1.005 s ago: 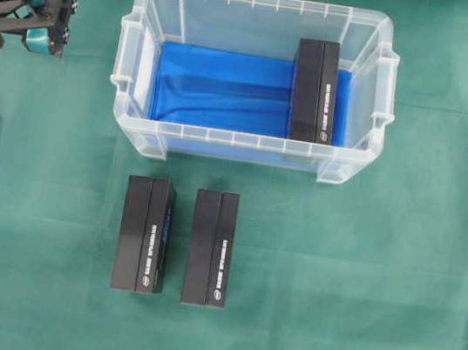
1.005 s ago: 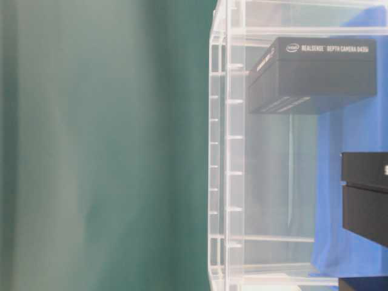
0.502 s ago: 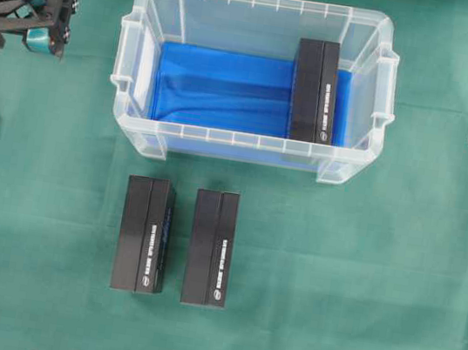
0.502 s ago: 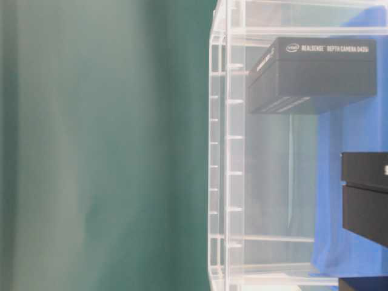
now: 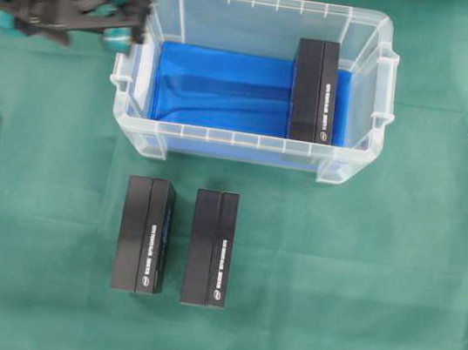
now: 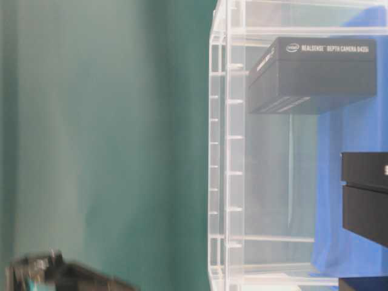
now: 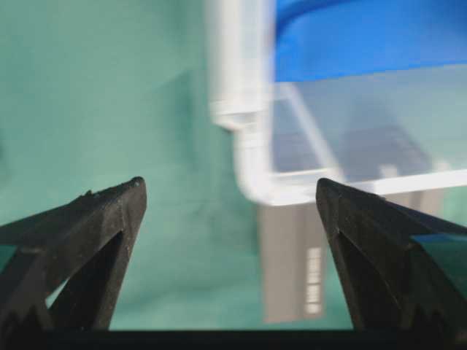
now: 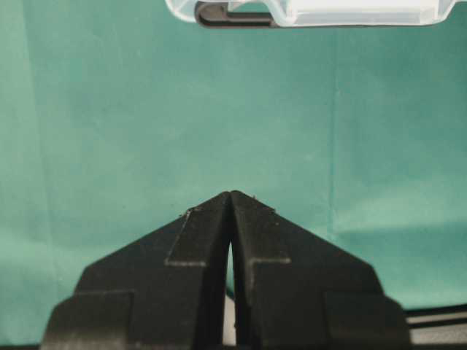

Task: Take the box out of the case with the left arm.
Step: 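Swing the open left gripper over the right black box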

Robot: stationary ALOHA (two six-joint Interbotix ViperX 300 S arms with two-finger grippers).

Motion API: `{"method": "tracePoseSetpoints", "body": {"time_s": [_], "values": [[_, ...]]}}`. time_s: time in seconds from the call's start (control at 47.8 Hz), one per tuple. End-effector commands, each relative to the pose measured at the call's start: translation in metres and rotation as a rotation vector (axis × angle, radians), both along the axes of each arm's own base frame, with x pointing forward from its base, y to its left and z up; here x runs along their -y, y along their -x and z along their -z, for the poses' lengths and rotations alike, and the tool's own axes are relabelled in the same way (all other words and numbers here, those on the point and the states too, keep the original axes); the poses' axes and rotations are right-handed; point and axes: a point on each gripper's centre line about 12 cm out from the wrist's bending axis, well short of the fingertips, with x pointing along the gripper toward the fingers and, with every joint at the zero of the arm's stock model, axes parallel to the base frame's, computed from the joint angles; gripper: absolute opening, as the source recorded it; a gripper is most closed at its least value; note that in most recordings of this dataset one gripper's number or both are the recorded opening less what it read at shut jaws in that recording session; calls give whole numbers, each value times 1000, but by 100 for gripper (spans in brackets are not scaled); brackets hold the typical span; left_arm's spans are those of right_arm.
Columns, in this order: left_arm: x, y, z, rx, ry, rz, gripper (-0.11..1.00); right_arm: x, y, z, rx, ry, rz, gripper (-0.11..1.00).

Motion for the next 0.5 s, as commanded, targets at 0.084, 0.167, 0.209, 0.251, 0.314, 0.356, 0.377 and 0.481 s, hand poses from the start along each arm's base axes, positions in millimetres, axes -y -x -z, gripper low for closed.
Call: {"method": "tracePoseSetpoints", "body": {"time_s": [0.084, 0.167, 0.209, 0.251, 0.314, 0.356, 0.377, 0.481], "values": [[-3, -39, -14, 48, -12, 23, 94, 0, -1, -4, 17, 4, -2, 3], [-3, -58, -14, 54, -12, 34, 94, 0, -1, -4, 17, 2, 0, 3], [-2, -68, -14, 57, -12, 40, 94, 0, -1, -4, 17, 4, -2, 3], [-3, -77, -14, 64, -14, 45, 94, 0, -1, -4, 17, 4, -2, 3], [-3, -93, -14, 74, -15, 49, 94, 0, -1, -4, 15, 3, 0, 3], [-4, -101, -15, 83, -17, 51, 94, 0, -1, -4, 14, 2, 0, 3], [-5, -105, -15, 85, -18, 52, 94, 0, -1, -4, 14, 3, 0, 3], [-6, -126, -16, 106, -24, 60, 94, 0, -1, -4, 15, 2, 0, 3]]}}
